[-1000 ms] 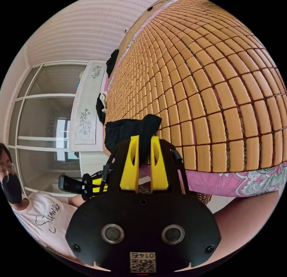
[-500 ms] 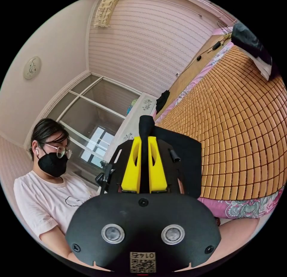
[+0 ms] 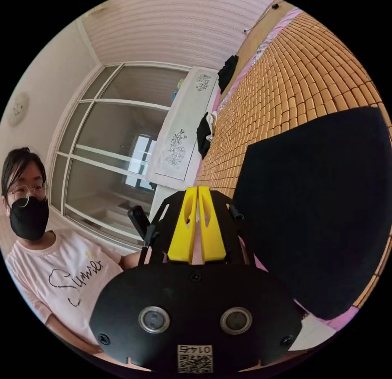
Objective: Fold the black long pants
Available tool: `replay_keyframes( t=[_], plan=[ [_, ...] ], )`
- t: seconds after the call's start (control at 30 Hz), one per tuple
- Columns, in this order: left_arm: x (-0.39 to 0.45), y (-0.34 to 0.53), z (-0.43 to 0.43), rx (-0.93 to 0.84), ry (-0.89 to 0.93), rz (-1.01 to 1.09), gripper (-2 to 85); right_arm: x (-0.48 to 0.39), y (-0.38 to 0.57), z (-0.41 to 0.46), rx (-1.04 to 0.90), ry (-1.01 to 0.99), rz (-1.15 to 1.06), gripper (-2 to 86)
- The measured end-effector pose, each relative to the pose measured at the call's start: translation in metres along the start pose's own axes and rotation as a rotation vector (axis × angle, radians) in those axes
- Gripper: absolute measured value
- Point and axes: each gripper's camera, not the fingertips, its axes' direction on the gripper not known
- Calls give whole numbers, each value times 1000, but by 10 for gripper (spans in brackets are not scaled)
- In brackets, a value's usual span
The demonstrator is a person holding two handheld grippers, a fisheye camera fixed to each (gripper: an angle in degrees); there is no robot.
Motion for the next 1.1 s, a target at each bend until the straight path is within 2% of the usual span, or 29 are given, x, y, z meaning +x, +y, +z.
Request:
replay_keyframes(
  t=[0.2, 0.23, 0.27, 0.33, 0.43, 0.53, 0.63, 0.77, 0.9, 1.1],
  plan=[
    [7, -38, 48, -4, 81, -3, 88, -34, 37, -42, -93, 565, -99, -1],
    [5, -45, 62, -27, 85, -19, 83, -28, 40, -37, -168, 737, -55, -1],
    [3, -48, 70, -53, 96, -24, 79, -19, 43, -32, -211, 782, -35, 1],
    [-8, -56, 101, -206, 101, -57, 68, -11, 48, -36, -139, 724, 28, 3],
    [-22, -75, 96, -202, 177, -99, 74, -24, 45, -55, -88, 581, 36, 15],
    [-35, -90, 83, -115, 167, -101, 133, -44, 52, -96, 131, 572, -5, 32],
    [-51, -99, 100, -179, 242, -170, 163, -33, 53, -126, 221, 644, 98, 105],
    [-57, -106, 130, -295, 310, -235, 170, -6, 58, -142, 275, 453, 251, 153],
    [-51, -116, 139, -320, 282, -198, 165, 0, 63, -126, 231, 287, 255, 133],
    [-52, -131, 131, -325, 288, -162, 92, -22, 68, -128, 259, 174, 253, 73]
  ],
)
